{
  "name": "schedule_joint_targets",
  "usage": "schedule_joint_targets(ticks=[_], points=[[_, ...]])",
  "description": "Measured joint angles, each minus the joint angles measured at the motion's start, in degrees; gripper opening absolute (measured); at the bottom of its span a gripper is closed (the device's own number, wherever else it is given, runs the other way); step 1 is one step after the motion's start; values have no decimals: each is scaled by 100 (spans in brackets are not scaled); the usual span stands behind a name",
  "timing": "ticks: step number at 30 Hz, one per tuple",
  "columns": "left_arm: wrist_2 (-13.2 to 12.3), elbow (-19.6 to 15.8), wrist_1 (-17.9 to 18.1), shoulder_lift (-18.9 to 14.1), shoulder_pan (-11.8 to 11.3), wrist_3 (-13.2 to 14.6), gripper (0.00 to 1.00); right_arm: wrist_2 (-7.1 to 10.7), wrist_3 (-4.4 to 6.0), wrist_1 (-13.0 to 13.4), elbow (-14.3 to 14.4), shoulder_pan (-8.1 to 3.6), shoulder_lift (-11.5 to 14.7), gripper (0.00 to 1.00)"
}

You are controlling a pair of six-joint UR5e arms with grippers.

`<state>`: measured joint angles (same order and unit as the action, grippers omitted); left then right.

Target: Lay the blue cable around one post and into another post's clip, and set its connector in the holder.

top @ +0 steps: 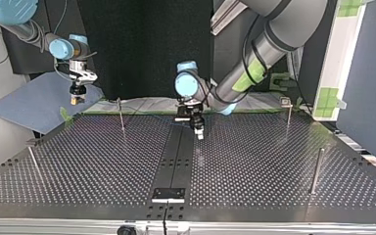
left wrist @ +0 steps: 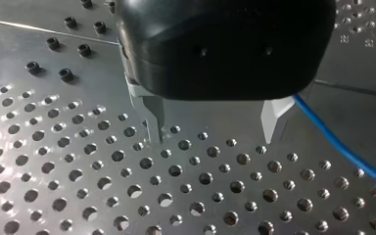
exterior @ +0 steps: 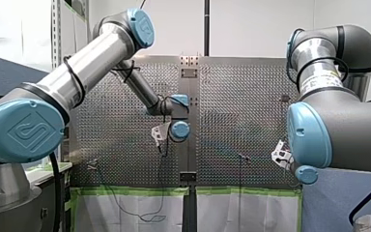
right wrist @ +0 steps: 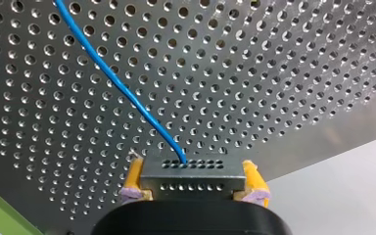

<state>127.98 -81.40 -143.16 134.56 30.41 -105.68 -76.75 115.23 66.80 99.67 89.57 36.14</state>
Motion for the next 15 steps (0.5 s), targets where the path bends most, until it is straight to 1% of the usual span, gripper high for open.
schedule_joint_targets(ticks=[4,7,10,15], points=[[-221,-221,-221,-221,-64,58,100,-3,8,0,1,7,-3,0],[-365,-377,-321,-377,-118,79,100,-6,10,1,2,14,-7,0],[-434,-523,-372,-523,-182,88,100,-8,10,1,2,21,-12,0],[-440,-776,-397,-777,-289,103,100,-8,10,7,1,35,-16,0]])
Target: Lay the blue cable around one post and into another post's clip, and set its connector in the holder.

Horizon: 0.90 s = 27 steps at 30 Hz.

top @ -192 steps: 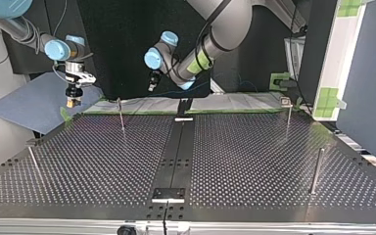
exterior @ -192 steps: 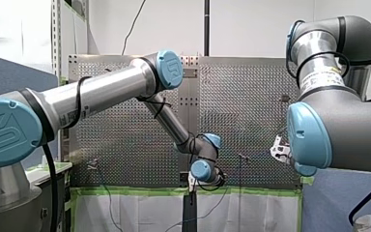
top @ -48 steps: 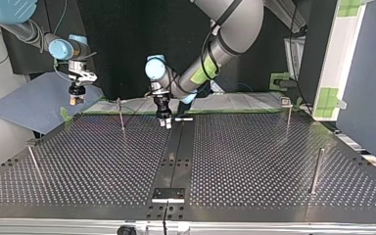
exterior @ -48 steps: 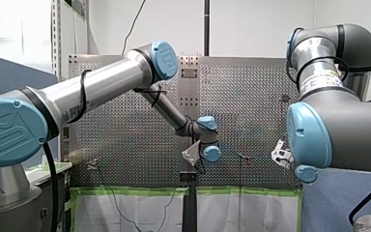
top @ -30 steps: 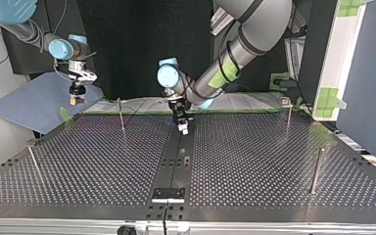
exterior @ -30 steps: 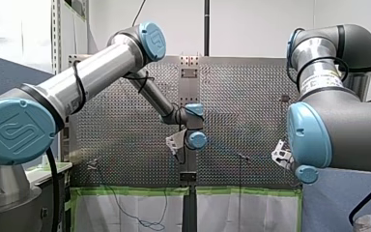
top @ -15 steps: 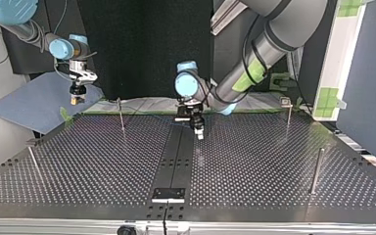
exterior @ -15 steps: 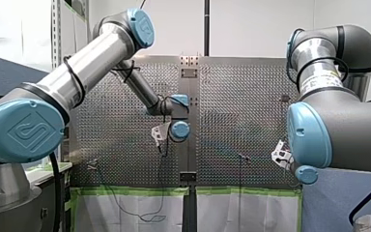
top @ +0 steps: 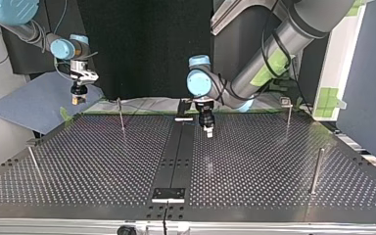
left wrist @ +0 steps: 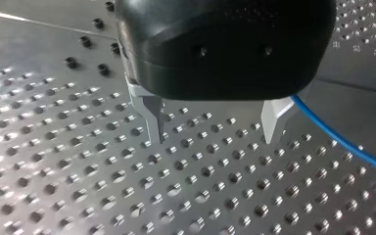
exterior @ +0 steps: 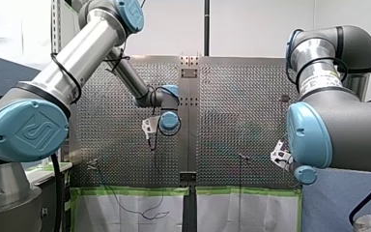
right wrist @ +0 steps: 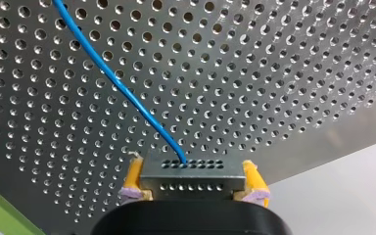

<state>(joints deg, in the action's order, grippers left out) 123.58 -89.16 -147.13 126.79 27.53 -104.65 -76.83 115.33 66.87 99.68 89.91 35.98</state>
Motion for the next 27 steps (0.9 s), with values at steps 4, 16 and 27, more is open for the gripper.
schedule_joint_targets(ticks=[4,16,27], points=[[22,-181,23,-195,-103,17,100,0,6,5,1,3,-4,0],[-15,-57,-41,-775,-414,84,100,0,41,25,2,6,-14,0],[136,160,-545,-1345,-559,135,100,-2,36,37,2,20,-25,0]])
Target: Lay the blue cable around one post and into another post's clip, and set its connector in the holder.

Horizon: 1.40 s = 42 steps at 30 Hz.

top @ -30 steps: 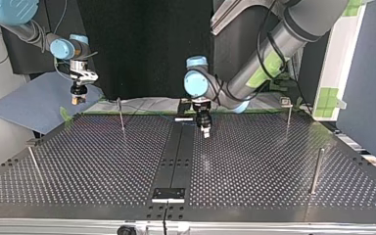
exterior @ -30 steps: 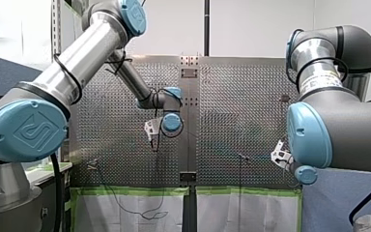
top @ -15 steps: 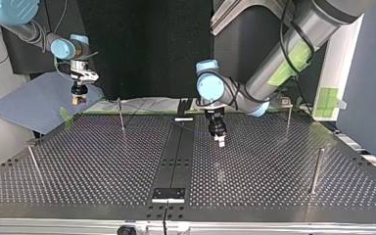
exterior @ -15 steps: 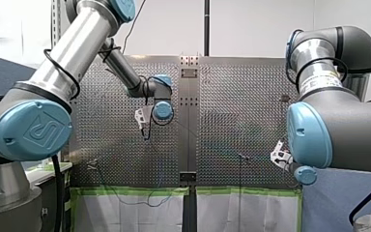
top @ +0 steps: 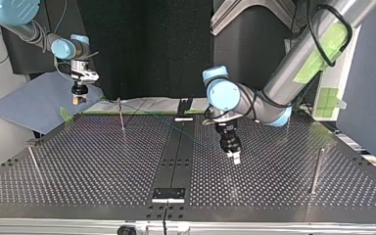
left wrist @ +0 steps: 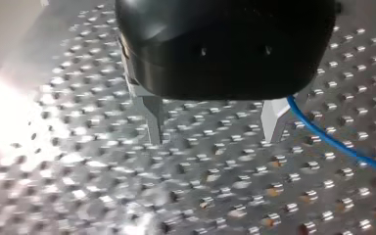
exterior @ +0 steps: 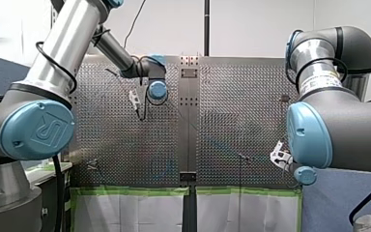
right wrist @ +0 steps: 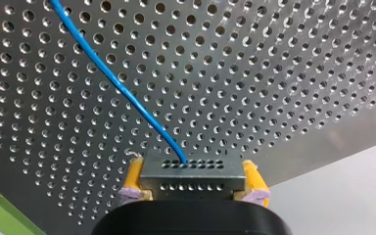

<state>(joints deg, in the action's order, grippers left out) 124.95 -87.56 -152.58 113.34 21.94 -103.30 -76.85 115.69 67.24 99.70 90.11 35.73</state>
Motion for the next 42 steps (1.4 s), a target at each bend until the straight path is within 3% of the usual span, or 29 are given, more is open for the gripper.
schedule_joint_targets(ticks=[7,20,35,42], points=[[304,4,-384,-383,17,194,100,-12,-1,-5,0,26,-2,0],[559,-2,-986,-993,86,413,100,-18,-6,-25,1,53,-8,0],[1005,-182,-1107,-1719,108,709,100,-24,-9,-34,1,55,-8,0],[1079,-188,-1103,-2037,91,785,100,-24,-10,-35,1,55,-8,0]])
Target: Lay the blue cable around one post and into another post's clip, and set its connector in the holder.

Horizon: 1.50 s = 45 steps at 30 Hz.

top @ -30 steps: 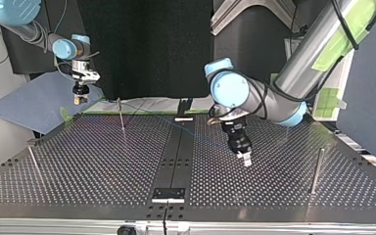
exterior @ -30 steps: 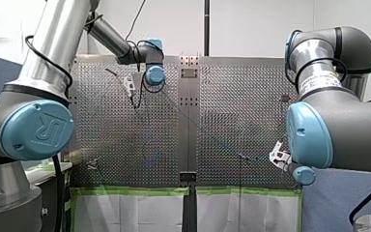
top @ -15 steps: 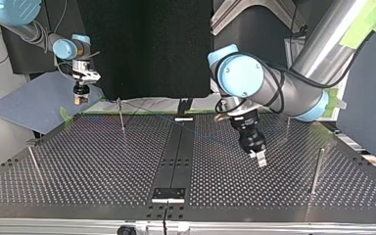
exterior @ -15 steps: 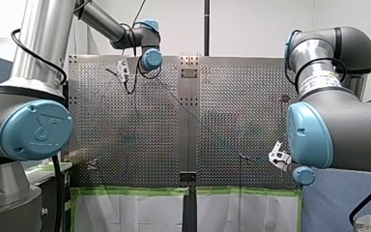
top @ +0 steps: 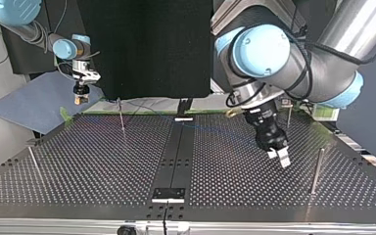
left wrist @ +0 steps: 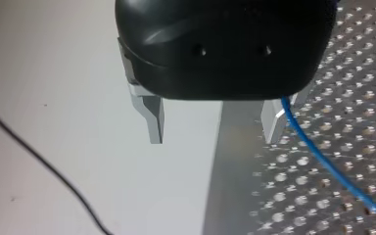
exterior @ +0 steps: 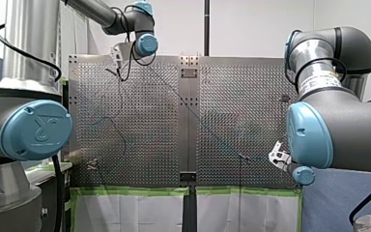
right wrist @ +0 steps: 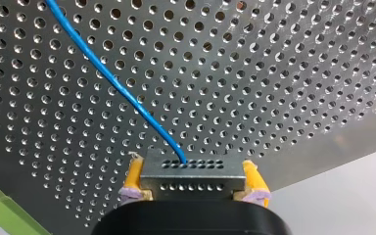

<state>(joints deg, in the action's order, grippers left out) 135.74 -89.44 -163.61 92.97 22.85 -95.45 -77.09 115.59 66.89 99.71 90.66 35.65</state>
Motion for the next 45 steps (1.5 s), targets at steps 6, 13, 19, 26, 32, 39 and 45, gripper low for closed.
schedule_joint_targets(ticks=[6,13,19,26,32,39,45], points=[[27,-2,59,-264,-38,124,100,0,0,0,-2,0,-1,0],[295,-8,15,-611,-62,288,100,0,0,2,0,-2,-1,0],[368,-8,6,-888,-109,364,100,0,0,0,0,-1,-1,0],[292,-8,-34,-1196,-225,305,100,0,1,9,-1,-1,-1,0],[5,-9,-94,-1462,-424,67,100,0,-1,9,-2,-1,-3,0],[-320,-7,-49,-1297,-735,-244,100,0,-8,8,-3,0,-4,0],[-618,-4,25,-1034,-966,-417,100,0,-15,9,-1,0,-6,0]])
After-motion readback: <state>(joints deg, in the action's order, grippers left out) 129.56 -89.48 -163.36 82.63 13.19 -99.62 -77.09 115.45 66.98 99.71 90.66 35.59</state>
